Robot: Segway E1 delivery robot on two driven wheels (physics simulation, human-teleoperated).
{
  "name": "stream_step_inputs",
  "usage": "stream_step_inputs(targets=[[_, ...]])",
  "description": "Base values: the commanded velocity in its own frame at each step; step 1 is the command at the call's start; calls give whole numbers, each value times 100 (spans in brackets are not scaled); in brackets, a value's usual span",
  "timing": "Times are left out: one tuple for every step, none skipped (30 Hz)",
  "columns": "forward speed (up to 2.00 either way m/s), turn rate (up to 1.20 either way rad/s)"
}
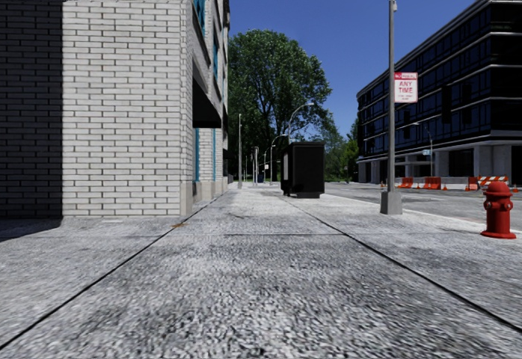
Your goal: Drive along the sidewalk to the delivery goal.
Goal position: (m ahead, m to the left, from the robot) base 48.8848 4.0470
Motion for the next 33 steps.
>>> stream_step_inputs(targets=[[200,29],[200,30],[200,30],[200,24],[200,9],[200,9],[200,1],[200,0],[200,0],[200,0],[200,0],[200,0],[200,0],[200,0],[200,4],[200,11],[200,11],[200,12],[200,0],[200,0],[200,0],[200,0],[200,0],[200,0],[200,0],[200,0],[200,0],[200,0],[200,0],[200,0],[200,0],[200,0],[200,0]])
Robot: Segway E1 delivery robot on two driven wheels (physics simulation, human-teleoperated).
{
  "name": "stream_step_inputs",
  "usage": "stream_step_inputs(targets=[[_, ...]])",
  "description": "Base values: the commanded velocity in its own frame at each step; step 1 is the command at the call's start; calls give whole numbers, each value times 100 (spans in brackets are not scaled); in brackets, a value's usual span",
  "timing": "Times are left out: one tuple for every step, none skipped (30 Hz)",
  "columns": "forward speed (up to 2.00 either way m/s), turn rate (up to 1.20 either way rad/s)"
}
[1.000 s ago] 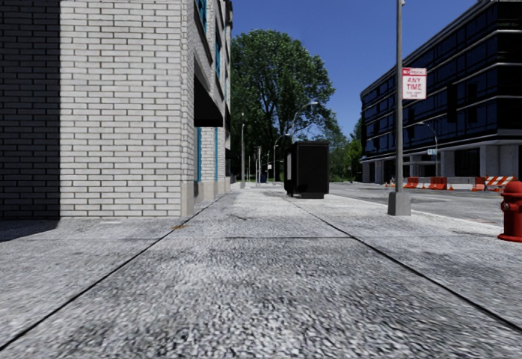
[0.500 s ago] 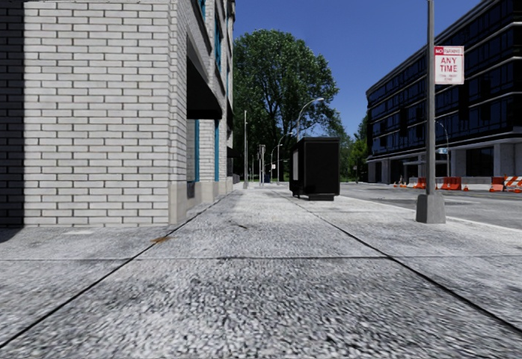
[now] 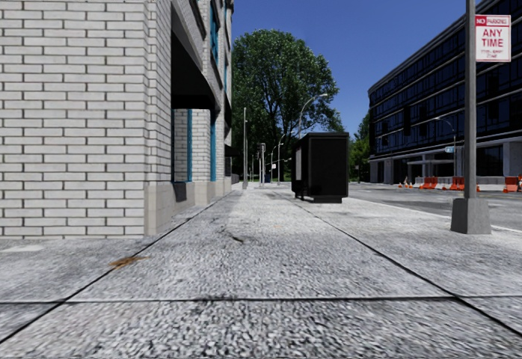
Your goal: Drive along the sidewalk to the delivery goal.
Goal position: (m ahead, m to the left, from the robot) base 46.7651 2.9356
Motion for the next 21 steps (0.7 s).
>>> stream_step_inputs(targets=[[200,0],[200,0],[200,0],[200,0],[200,0],[200,0],[200,0],[200,0],[200,0],[200,0],[200,0],[200,0],[200,0],[200,0],[200,0],[200,0],[200,0],[200,0],[200,0],[200,0],[200,0]])
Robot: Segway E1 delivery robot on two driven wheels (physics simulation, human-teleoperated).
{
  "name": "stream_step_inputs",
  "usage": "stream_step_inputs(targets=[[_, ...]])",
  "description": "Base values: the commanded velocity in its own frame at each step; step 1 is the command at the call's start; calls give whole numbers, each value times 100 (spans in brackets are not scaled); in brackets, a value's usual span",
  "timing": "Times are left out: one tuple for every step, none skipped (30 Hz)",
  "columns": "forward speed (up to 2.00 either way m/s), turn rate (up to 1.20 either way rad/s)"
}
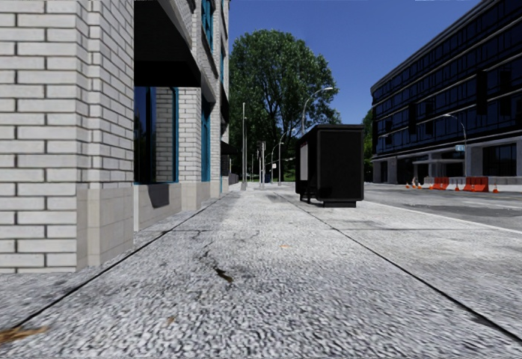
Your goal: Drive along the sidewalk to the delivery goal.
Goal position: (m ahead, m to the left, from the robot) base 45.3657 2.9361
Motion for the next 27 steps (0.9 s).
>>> stream_step_inputs(targets=[[200,0],[200,0],[200,0],[200,0],[200,0],[200,0],[200,0],[200,0],[200,0],[200,0],[200,0],[200,0],[200,0],[200,0],[200,0],[200,0],[200,0],[200,0],[200,0],[200,0],[200,0],[200,0],[200,0],[200,0],[200,0],[200,0],[200,0]])
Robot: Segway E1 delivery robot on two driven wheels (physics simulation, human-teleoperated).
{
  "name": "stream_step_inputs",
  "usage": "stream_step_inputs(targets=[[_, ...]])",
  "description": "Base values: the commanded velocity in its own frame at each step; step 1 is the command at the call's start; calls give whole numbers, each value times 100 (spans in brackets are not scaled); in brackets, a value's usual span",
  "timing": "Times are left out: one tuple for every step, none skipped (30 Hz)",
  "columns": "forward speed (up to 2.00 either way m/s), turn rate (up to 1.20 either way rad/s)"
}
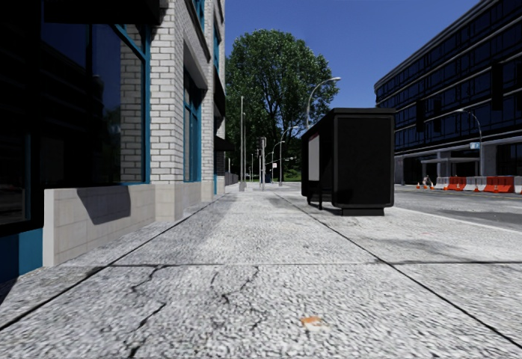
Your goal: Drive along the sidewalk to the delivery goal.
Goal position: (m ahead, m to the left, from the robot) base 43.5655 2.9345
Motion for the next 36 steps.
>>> stream_step_inputs(targets=[[200,0],[200,0],[200,0],[200,0],[200,0],[200,0],[200,0],[200,0],[200,0],[200,0],[200,0],[200,0],[200,0],[200,0],[200,0],[200,0],[200,0],[200,0],[200,0],[200,0],[200,0],[200,0],[200,0],[200,0],[200,0],[200,0],[200,0],[200,0],[200,0],[200,0],[200,0],[200,0],[200,0],[200,0],[200,0],[200,0]])
